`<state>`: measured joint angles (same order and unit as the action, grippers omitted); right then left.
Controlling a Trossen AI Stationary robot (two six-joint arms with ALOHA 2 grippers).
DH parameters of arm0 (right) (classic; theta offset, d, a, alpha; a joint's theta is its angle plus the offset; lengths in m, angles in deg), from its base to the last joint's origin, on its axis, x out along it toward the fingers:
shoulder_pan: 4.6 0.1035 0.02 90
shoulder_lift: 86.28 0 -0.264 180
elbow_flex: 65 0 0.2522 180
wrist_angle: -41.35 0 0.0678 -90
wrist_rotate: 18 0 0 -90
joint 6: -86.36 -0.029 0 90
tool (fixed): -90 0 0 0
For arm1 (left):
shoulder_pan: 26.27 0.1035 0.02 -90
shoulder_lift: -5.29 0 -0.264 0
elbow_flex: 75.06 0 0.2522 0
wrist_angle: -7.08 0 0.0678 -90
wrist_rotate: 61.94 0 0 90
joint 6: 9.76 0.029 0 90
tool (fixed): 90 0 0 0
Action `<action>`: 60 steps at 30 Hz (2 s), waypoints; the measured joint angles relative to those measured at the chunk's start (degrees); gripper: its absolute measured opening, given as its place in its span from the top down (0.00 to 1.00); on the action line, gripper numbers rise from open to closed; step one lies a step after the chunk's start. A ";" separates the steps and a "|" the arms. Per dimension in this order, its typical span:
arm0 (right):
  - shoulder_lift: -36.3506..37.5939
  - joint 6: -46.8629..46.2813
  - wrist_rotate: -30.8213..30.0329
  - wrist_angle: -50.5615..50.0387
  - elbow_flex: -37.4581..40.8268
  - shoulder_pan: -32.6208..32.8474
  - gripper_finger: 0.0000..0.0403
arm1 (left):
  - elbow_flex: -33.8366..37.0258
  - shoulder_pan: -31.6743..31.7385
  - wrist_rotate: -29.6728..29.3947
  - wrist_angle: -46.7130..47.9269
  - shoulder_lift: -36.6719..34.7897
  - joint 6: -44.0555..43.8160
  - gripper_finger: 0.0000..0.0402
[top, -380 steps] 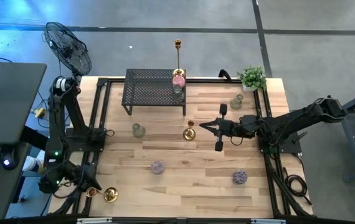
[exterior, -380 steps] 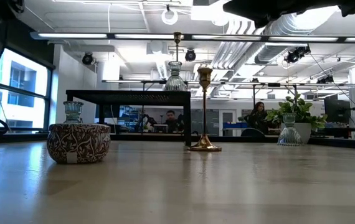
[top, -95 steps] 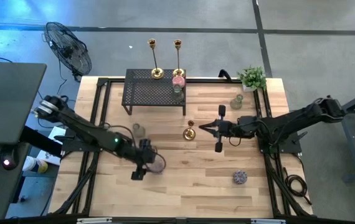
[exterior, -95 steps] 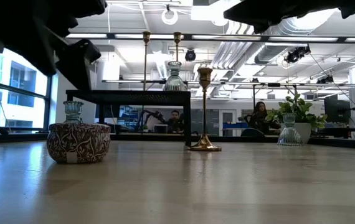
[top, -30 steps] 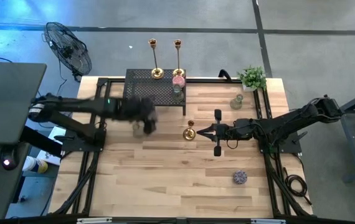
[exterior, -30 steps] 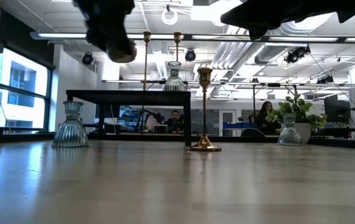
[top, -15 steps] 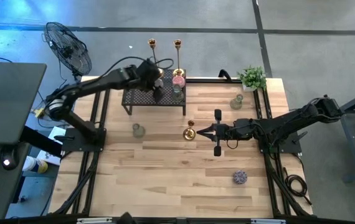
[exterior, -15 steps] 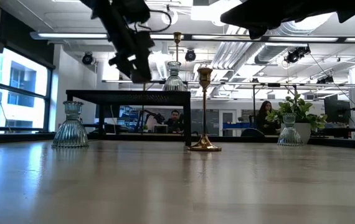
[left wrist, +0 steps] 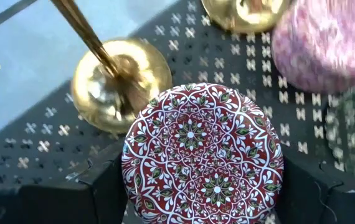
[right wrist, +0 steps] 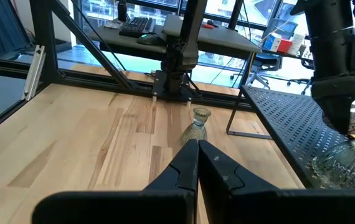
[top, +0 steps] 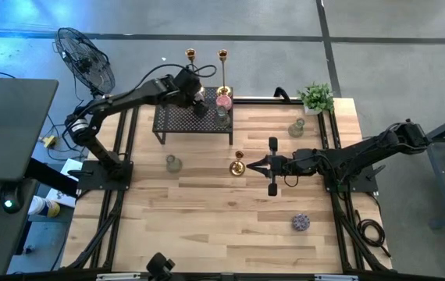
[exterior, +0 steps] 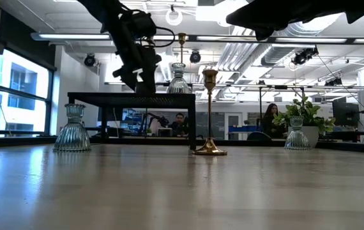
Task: Pick & Place candle stick holders
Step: Put the left red patterned scented candle on the shelf
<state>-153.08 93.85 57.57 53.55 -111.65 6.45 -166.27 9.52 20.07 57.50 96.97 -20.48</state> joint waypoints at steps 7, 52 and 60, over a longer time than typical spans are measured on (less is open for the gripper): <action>0.00 0.00 0.01 0.00 0.00 0.00 1.00 | -0.04 -0.07 -0.29 -1.26 0.56 -0.14 0.23; 0.00 -0.02 0.28 -0.01 0.00 0.00 1.00 | -0.04 0.22 -1.55 -2.22 2.21 1.46 0.20; 0.00 -0.05 0.46 -0.01 0.00 -0.01 1.00 | 0.07 0.31 -2.68 -2.18 3.03 1.53 0.20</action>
<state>-153.08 93.79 58.03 53.53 -111.65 6.43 -166.20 9.82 17.39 55.31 99.99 -18.95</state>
